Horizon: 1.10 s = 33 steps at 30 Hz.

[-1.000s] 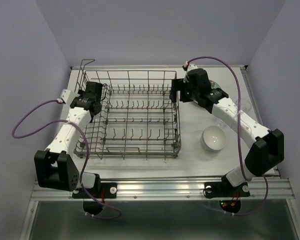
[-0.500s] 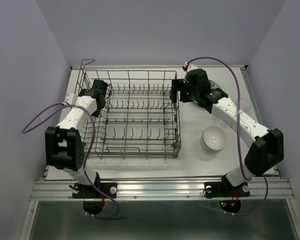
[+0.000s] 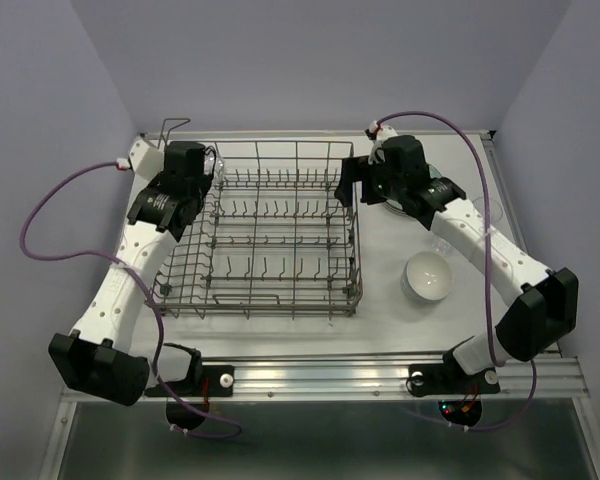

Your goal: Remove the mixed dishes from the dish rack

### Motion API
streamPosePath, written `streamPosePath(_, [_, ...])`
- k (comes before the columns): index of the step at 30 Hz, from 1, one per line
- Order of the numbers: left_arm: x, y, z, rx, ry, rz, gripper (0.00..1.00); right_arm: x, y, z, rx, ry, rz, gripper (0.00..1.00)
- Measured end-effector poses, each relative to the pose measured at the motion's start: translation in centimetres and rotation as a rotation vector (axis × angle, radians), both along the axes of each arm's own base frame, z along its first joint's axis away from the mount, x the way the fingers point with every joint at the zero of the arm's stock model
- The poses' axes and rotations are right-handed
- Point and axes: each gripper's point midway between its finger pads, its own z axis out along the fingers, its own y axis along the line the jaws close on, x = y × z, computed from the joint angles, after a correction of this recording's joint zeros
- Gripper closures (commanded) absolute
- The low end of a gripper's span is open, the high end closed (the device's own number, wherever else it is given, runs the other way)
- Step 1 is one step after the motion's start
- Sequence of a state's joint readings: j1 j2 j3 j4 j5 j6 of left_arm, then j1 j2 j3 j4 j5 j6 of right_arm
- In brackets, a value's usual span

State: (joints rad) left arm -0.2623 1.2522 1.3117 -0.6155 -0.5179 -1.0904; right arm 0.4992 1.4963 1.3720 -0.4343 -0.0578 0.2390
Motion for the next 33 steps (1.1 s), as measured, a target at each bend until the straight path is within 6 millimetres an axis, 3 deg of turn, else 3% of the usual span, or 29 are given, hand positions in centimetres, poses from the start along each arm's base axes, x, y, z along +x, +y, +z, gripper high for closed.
streamPosePath(4, [0.1, -6.1, 5.7, 0.106, -0.101, -0.288, 1.00, -1.5, 1.1, 3.9, 0.078, -0.062, 0.084, 0.00])
streamPosePath(7, [0.2, -11.5, 8.3, 0.161, -0.134, -0.477, 1.00, -2.3, 2.3, 7.4, 0.132, -0.128, 0.141, 0.00])
streamPosePath(9, [0.3, -13.8, 8.9, 0.188, -0.135, -0.548, 1.00, -2.8, 3.0, 9.6, 0.164, -0.175, 0.171, 0.00])
streamPosePath(12, [0.8, -18.4, 6.5, 0.250, -0.049, -0.661, 1.00, -3.3, 3.7, 11.6, 0.186, -0.219, 0.183, 0.00])
streamPosePath(16, [1.2, -21.7, 2.7, 0.326, 0.088, -0.726, 1.00, -2.9, 3.4, 12.8, 0.181, -0.251, 0.134, 0.01])
streamPosePath(21, [1.5, -25.1, -0.2, 0.390, 0.185, -0.782, 1.00, -2.0, 2.3, 12.5, 0.147, -0.246, 0.051, 0.11])
streamPosePath(22, [1.6, -24.9, -0.2, 0.399, 0.189, -0.773, 1.00, -1.7, 1.9, 12.4, 0.138, -0.242, 0.031, 0.20])
streamPosePath(24, [1.5, -24.9, 0.3, 0.408, 0.186, -0.770, 1.00, -0.8, 1.6, 11.8, 0.114, -0.230, -0.012, 0.26])
streamPosePath(30, [0.3, -26.3, 1.7, 0.403, 0.145, -0.804, 1.00, 0.9, 1.4, 7.4, 0.022, -0.133, -0.072, 0.35])
streamPosePath(31, [0.1, -26.5, 1.7, 0.403, 0.143, -0.812, 1.00, 0.9, 1.5, 6.7, 0.009, -0.113, -0.068, 0.54])
streamPosePath(33, [0.0, -26.9, 1.8, 0.400, 0.137, -0.827, 1.00, 1.0, 1.7, 5.6, -0.006, -0.084, -0.064, 0.74])
